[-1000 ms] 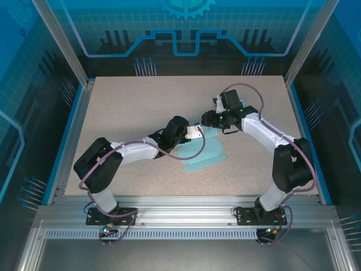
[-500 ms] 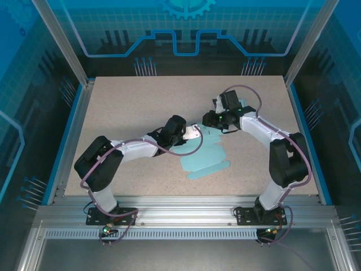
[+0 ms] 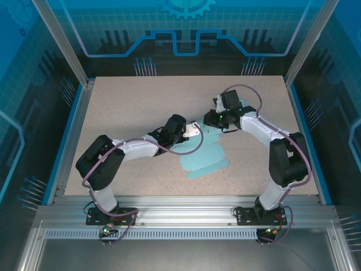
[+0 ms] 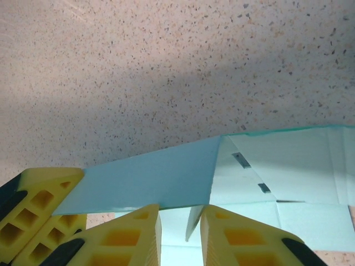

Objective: Fold the paper box

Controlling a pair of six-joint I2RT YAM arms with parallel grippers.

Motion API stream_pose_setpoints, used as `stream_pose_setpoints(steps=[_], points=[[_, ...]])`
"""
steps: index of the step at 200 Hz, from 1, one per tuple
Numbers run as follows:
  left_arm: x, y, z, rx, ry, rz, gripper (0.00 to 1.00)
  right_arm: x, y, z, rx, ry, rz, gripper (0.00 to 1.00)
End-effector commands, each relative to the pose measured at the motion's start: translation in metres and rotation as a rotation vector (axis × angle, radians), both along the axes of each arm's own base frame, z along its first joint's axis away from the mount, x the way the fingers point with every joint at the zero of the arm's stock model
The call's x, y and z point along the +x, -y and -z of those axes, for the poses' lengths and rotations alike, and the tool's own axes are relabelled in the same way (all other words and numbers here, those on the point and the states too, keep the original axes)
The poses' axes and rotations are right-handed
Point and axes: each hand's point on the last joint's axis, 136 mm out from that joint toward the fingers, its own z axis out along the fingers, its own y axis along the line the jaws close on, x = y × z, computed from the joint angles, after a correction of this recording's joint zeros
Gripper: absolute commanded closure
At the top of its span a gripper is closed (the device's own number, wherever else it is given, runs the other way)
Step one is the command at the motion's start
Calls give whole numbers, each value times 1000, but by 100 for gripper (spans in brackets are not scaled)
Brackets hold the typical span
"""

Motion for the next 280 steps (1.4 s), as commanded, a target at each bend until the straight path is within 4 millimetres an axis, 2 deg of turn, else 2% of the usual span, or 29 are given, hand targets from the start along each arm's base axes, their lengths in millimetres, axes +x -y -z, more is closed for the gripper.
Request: stream_pose_setpoints(steps=[1, 50, 73, 111, 136, 164, 168, 195, 231, 280], points=[[10, -1, -21, -17, 125, -25, 100, -1, 6, 11, -8, -17, 5, 75], [15, 1, -19, 73, 268, -11, 100, -1, 7, 14, -6, -21, 3, 75], [16, 3, -13, 111, 290, -1, 100, -2, 12, 12, -5, -18, 5, 71], [10, 6, -14, 90, 296, 17, 100, -12, 35, -9, 17, 32, 36, 53], [6, 6, -25, 26, 308, 15, 100, -27, 61, -17, 15, 70, 97, 49], [0, 6, -33, -18, 305, 26, 100, -43, 81, -6, 25, 80, 148, 49], [-1, 6, -34, -24, 305, 26, 100, -48, 83, 4, 24, 64, 150, 49], [-3, 6, -37, -42, 302, 31, 100, -52, 79, 25, 54, 42, 132, 50], [-4, 8, -40, -53, 304, 38, 100, -41, 69, 43, 105, 32, 111, 50], [-4, 8, -38, -52, 299, 41, 100, -15, 63, 44, 117, 57, 89, 51]])
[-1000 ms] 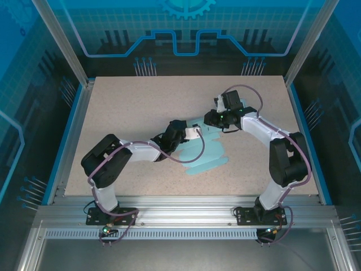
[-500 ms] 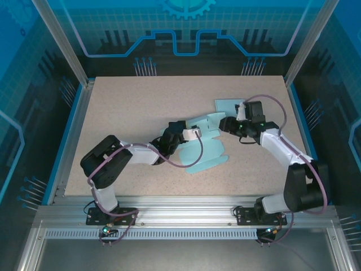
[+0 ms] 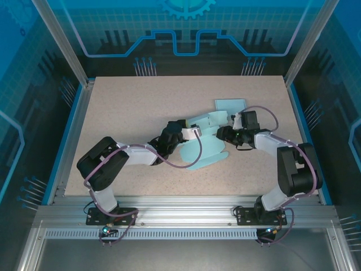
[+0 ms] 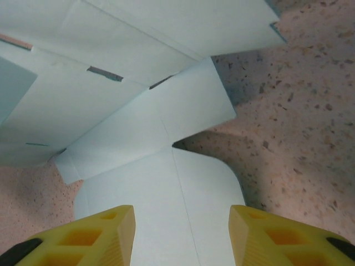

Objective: Fold the paper box

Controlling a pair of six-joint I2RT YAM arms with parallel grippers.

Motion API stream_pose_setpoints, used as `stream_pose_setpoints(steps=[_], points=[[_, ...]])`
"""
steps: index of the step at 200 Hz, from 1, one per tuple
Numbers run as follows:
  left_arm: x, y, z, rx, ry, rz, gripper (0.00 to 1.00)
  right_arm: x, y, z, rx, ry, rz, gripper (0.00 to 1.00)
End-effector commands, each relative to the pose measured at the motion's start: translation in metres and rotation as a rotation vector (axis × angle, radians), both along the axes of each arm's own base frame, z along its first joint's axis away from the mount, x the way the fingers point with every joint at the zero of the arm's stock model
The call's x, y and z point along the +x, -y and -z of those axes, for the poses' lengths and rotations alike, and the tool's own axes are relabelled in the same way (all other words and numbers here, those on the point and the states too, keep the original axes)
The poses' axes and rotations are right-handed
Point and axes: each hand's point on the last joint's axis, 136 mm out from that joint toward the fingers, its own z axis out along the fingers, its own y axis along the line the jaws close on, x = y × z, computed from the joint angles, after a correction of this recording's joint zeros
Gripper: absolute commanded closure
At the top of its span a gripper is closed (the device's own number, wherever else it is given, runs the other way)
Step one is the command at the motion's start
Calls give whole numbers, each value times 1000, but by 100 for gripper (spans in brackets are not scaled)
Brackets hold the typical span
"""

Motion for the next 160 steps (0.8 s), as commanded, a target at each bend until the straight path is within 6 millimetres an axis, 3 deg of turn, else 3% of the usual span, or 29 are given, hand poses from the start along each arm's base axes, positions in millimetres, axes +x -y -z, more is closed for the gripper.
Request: stream_pose_setpoints(steps=[1, 19, 22, 30, 59, 160], points=[[-4, 4, -15, -58, 22, 18, 100, 26, -4, -17, 30, 78, -12, 51], [-4, 4, -14, -59, 21, 17, 100, 31, -5, -12, 26, 74, -16, 52], [-4, 4, -14, -60, 20, 16, 100, 39, -6, -21, 28, 100, -16, 52], [-4, 4, -14, -60, 21, 16, 100, 44, -6, -21, 24, 104, -16, 52], [-4, 4, -15, -60, 23, 15, 100, 55, -1, -12, -18, 85, 0, 52], [-3, 4, -14, -61, 22, 14, 100, 62, -7, 20, -4, 17, -9, 52]])
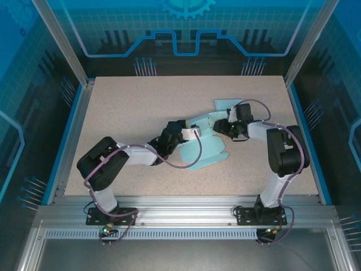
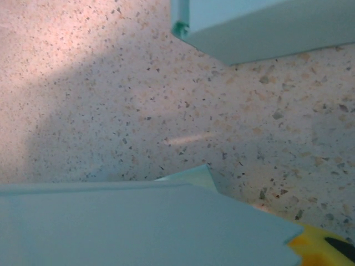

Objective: Fold the paper box

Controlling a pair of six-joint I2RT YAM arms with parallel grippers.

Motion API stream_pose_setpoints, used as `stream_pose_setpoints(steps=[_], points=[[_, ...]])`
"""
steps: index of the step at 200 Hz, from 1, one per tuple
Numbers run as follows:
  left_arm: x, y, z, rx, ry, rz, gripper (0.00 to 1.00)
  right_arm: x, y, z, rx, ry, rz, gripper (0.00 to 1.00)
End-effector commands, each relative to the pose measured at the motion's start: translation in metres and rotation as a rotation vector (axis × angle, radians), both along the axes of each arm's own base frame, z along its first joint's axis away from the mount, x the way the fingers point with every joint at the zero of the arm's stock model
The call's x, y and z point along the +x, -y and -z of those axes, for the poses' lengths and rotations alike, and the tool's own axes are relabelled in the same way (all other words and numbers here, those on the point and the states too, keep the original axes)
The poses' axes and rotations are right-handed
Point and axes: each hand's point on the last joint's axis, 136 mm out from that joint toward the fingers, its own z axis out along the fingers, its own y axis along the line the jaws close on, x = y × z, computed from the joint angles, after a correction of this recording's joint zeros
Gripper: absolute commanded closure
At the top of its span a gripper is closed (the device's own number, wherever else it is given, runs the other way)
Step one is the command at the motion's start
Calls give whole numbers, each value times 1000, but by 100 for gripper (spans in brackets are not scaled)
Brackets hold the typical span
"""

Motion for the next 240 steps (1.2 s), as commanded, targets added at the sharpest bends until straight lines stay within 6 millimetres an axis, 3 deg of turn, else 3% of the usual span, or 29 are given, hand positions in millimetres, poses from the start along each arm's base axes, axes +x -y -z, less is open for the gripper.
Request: stream_pose_setpoints(steps=[1, 101, 117, 152, 240], points=[[-2, 4, -16, -63, 25, 13, 100, 12, -1, -5, 15, 30, -6, 52], [0, 4, -10, -44, 14, 4, 100, 10, 6, 7, -56, -1, 13, 46], [1, 4, -7, -35, 12, 1, 100, 11, -1, 3, -28, 7, -4, 49], [4, 4, -4, -22, 12, -6, 100, 9, -15, -14, 31, 39, -36, 71], [11, 3, 0, 5, 21, -34, 100, -9, -27, -47, 84, 73, -21, 71]])
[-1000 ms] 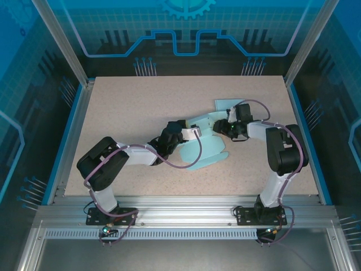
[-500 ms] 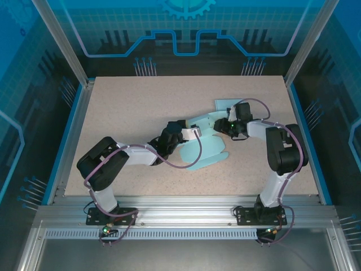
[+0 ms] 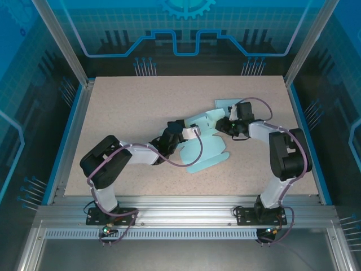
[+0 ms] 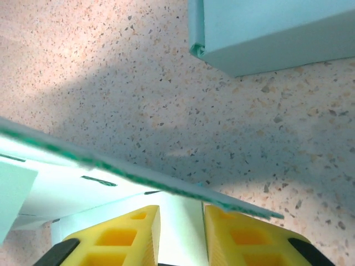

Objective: Fold the paper box

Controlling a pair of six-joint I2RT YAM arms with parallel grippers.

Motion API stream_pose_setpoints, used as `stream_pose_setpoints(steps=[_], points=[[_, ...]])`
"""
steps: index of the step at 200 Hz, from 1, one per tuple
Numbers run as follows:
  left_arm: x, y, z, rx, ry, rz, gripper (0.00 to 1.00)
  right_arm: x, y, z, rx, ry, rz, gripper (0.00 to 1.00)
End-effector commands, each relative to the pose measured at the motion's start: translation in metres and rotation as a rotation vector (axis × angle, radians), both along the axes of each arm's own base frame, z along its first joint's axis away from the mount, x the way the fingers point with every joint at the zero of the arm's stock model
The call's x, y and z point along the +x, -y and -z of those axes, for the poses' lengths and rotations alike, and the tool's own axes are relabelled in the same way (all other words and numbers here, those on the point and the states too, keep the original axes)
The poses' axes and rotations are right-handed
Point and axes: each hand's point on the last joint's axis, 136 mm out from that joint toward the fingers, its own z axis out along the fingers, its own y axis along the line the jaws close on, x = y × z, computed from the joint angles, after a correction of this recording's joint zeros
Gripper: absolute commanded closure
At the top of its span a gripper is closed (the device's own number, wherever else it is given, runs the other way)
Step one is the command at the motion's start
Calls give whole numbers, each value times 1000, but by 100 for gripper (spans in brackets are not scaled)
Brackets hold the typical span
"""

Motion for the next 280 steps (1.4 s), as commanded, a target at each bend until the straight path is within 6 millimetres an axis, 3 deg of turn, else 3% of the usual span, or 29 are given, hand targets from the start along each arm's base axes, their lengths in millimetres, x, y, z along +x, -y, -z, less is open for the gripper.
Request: stream_pose_setpoints(steps=[1, 84, 138, 170, 199, 203, 215, 252, 280], points=[[4, 11, -10, -27, 23, 26, 100, -8, -26, -25, 85, 45, -53, 71], [3, 14, -11, -40, 23, 30, 100, -8, -54, -32, 152, 66, -59, 72], [4, 15, -10, -32, 37, 25, 100, -13, -59, -18, 157, 33, -43, 73], [5, 13, -13, -26, 54, 21, 100, -20, -46, -14, 93, 13, -23, 73], [5, 13, -15, -30, 63, 21, 100, -23, -24, -19, 23, 28, 21, 72], [5, 13, -15, -29, 63, 20, 100, -30, -18, -11, 6, 6, 29, 72], [4, 13, -14, -28, 63, 20, 100, -32, -7, -10, -30, 7, 50, 71], [4, 13, -14, -26, 64, 21, 100, -29, 22, -3, -63, 0, 106, 70], [4, 12, -15, -26, 64, 20, 100, -20, 27, 3, -48, -6, 108, 64]])
